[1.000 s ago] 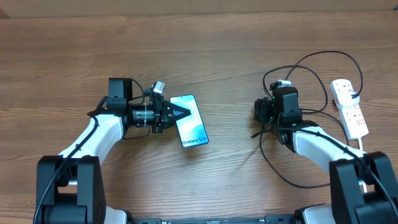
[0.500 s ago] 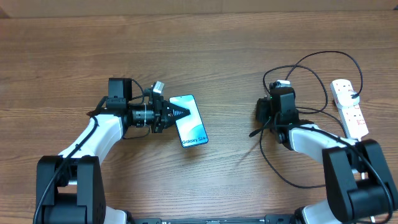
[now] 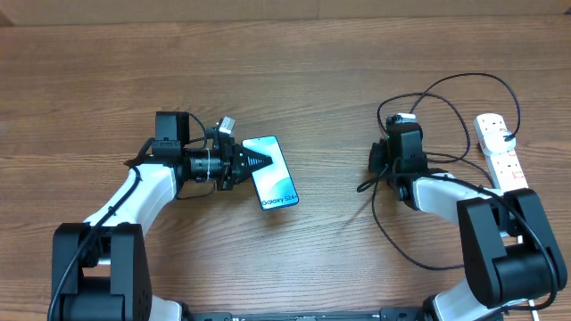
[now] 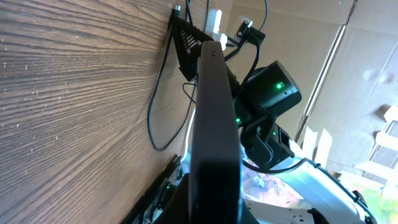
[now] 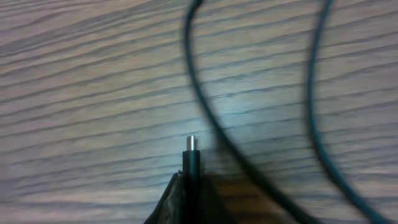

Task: Plug charger to phone and switch on socket
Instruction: 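Move the right gripper to the black cable's connector end and grasp it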

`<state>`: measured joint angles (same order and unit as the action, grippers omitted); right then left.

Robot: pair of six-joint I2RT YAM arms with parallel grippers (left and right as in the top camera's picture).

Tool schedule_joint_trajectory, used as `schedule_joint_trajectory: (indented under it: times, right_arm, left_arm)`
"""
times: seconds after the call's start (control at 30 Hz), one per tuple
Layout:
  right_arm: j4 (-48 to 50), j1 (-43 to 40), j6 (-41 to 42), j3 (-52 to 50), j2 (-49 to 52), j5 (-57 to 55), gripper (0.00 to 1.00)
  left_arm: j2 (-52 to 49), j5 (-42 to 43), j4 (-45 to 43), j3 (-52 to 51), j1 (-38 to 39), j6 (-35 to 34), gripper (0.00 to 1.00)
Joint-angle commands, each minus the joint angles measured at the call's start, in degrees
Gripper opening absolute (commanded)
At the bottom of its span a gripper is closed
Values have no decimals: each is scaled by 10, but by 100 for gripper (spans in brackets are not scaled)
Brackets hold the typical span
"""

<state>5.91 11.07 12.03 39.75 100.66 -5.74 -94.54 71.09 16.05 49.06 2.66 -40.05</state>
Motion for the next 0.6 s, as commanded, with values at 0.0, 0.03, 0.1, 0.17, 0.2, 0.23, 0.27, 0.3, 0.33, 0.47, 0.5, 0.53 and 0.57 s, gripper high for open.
schedule_joint_trajectory:
  times: [0.0,0.03,0.1,0.17,0.2,0.23,0.27,0.3,0.33,0.47,0.5,0.53,0.57]
  right_arm:
    - [-42,4,19,-17,29,112,4]
    - [-48,4,19,-17,29,124,4]
    - [-62,4,19,-17,24,152,4]
    - [-86,4,18,-17,10,186,4]
    - [-97,4,18,-17,0,200,4]
    - [-110,4,18,-17,-12,215,4]
    - [-126,4,18,-16,-28,232,4]
    - [-143,4,18,-14,-43,247,4]
    - [-165,4,16,-11,-65,269,4]
    - [-246,4,16,0,-139,351,4]
    - [-263,4,14,1,-157,376,4]
    - [-280,4,14,1,-177,405,4]
    - [-292,4,14,1,-194,427,4]
  left_arm:
    - [-1,16,-3,9,4,-5,4]
    - [-1,19,-2,9,4,-4,4]
    - [-1,21,-2,9,4,-4,4]
    - [-1,20,-2,9,4,-4,4]
    - [-1,20,-2,9,4,-4,4]
    - [-1,20,-2,9,4,-4,4]
    - [-1,20,-2,9,4,-4,4]
    - [-1,20,-3,9,4,-2,4]
    - [-1,20,-3,9,4,-1,4]
    - [-1,24,-8,9,4,19,4]
    - [-1,26,-12,9,4,24,4]
    - [-1,29,-17,9,4,26,4]
    - [-1,30,-26,9,4,26,4]
